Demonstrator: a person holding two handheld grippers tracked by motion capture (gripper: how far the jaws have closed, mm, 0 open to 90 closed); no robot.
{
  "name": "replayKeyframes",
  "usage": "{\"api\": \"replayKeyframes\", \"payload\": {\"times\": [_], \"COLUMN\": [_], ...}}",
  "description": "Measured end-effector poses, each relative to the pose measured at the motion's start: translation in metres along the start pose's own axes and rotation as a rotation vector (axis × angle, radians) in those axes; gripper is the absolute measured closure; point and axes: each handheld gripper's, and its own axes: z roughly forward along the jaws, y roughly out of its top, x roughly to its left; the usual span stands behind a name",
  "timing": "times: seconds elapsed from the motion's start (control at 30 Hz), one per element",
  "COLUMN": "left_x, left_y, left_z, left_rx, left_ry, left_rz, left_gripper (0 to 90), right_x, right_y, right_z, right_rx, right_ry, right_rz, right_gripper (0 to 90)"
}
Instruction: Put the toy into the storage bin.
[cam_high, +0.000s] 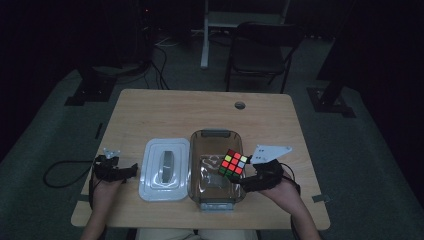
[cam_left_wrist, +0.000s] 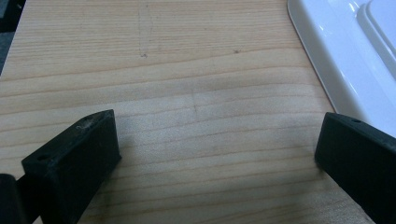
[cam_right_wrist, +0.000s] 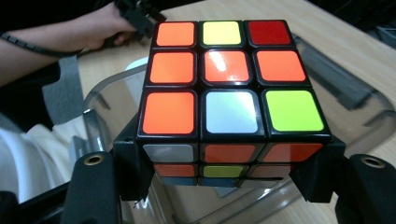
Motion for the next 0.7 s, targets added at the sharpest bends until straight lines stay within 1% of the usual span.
{"api": "replayKeyframes", "payload": {"times": [0.07, 0.1, 0.13, 0.23, 0.33, 0.63, 0.7], "left_x": [0.0, 0.0, 0.0, 0.0, 0.0, 0.0, 0.0], "left_y": [0.0, 0.0, 0.0, 0.0, 0.0, 0.0, 0.0], "left_z": [0.0, 0.0, 0.0, 0.0, 0.0, 0.0, 0.0], "left_rx": [0.0, 0.0, 0.0, 0.0, 0.0, 0.0, -0.001], "left_ry": [0.0, 0.0, 0.0, 0.0, 0.0, 0.0, -0.002], "left_rz": [0.0, 0.0, 0.0, 0.0, 0.0, 0.0, 0.002], "left_gripper": [0.6, 0.6, 0.5, 0.5, 0.5, 0.6, 0.6], "right_x": [0.001, 0.002, 0.002, 0.001, 0.001, 0.004, 0.004], "right_y": [0.002, 0.002, 0.003, 0.004, 0.006, 0.016, 0.018], "right_z": [0.003, 0.005, 0.007, 0.012, 0.018, 0.038, 0.042], "right_rx": [0.017, 0.029, 0.037, 0.061, 0.103, 0.221, 0.251], "right_ry": [0.025, 0.029, 0.029, 0.059, 0.083, 0.15, 0.163], "right_rz": [-0.015, -0.022, -0.024, -0.025, -0.043, -0.115, -0.12], "right_gripper": [33.8, 33.8, 33.8, 33.7, 33.8, 33.7, 33.7]}}
